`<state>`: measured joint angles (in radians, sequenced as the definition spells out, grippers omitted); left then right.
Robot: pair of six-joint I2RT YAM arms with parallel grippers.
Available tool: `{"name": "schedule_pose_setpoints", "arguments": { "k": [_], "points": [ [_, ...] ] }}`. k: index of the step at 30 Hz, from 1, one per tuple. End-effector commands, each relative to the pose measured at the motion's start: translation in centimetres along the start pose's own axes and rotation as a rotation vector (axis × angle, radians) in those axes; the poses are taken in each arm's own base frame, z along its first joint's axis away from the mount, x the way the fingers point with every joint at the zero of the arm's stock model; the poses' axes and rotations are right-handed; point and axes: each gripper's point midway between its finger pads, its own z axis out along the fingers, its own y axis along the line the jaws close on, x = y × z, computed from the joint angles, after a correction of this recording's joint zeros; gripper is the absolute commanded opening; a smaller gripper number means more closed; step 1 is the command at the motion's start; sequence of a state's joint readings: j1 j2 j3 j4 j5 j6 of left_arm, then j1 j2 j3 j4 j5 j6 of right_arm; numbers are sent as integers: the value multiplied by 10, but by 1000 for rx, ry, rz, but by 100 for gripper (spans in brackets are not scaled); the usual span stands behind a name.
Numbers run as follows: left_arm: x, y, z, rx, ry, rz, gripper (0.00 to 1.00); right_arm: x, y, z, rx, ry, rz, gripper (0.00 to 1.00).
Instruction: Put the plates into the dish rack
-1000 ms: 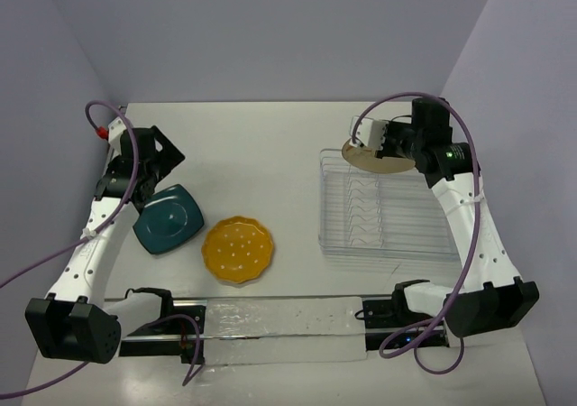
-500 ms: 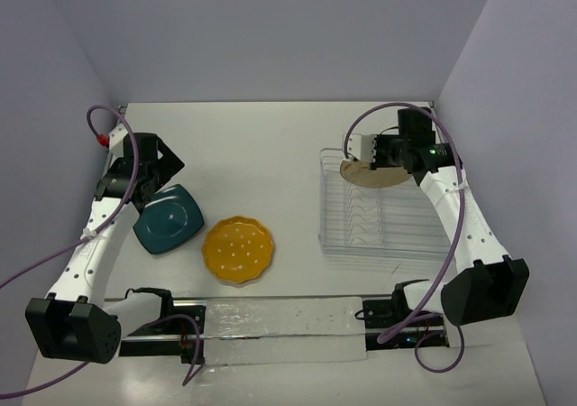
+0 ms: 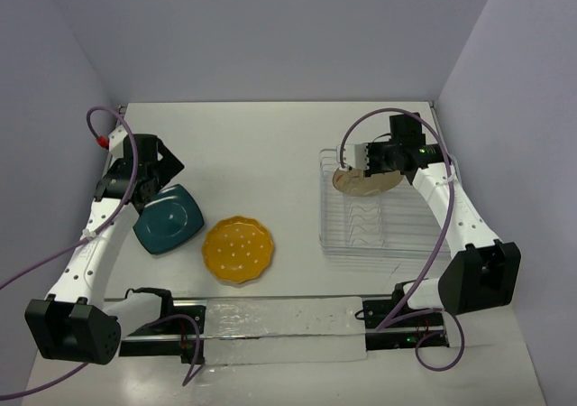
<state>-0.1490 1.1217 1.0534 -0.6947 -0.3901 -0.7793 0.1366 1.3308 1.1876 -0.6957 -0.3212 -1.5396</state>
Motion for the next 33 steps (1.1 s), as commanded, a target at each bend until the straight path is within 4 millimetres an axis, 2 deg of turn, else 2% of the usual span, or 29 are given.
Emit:
{"name": "schedule_pose_setpoints", "arguments": {
  "k": [1, 4, 5, 6, 7, 8, 11, 18, 23, 25, 26, 28, 30, 31, 33],
  "points": [
    [-6, -1, -7, 14, -13, -15, 99, -15, -27, 1, 87, -61, -86, 0],
    [-6, -2, -7, 16, -15, -9, 99, -16, -25, 4, 80, -59, -81, 4],
    [-7, -3, -7, 17, -16, -9, 99, -15, -26, 4, 84, -52, -77, 12],
    [-7, -4, -6, 20, -15, -10, 99, -14, -28, 3, 91, -44, -69, 32],
    [-7, -4, -6, 20, -14, -11, 99, -13, -30, 2, 97, -37, -63, 56],
    [-6, -4, -5, 19, -10, -9, 99, -13, -32, 1, 104, -34, -58, 68],
    [-4, -8, -3, 36, -3, -7, 99, -15, -39, -4, 128, -35, -43, 85],
    [1, -9, -2, 49, 12, 3, 99, -21, -46, -15, 162, -50, -37, 99],
    [-4, -8, -6, 51, -4, 0, 99, -27, -58, -32, 213, -52, -25, 100],
    [-6, -10, -9, 64, -9, -1, 99, -31, -71, -53, 273, -38, -13, 100],
    [-6, -10, -9, 65, -10, -1, 99, -31, -71, -54, 277, -37, -14, 100],
    [-5, -12, -11, 85, -9, -6, 99, -33, -81, -75, 337, -14, -11, 100],
    [-2, -11, -11, 91, -4, -10, 99, -38, -85, -87, 366, -25, -15, 100],
    [0, -10, -11, 92, -1, -16, 99, -42, -86, -93, 380, -42, -16, 100],
    [7, -7, -12, 94, 16, -35, 99, -65, -88, -110, 415, -124, -6, 100]
  ]
}}
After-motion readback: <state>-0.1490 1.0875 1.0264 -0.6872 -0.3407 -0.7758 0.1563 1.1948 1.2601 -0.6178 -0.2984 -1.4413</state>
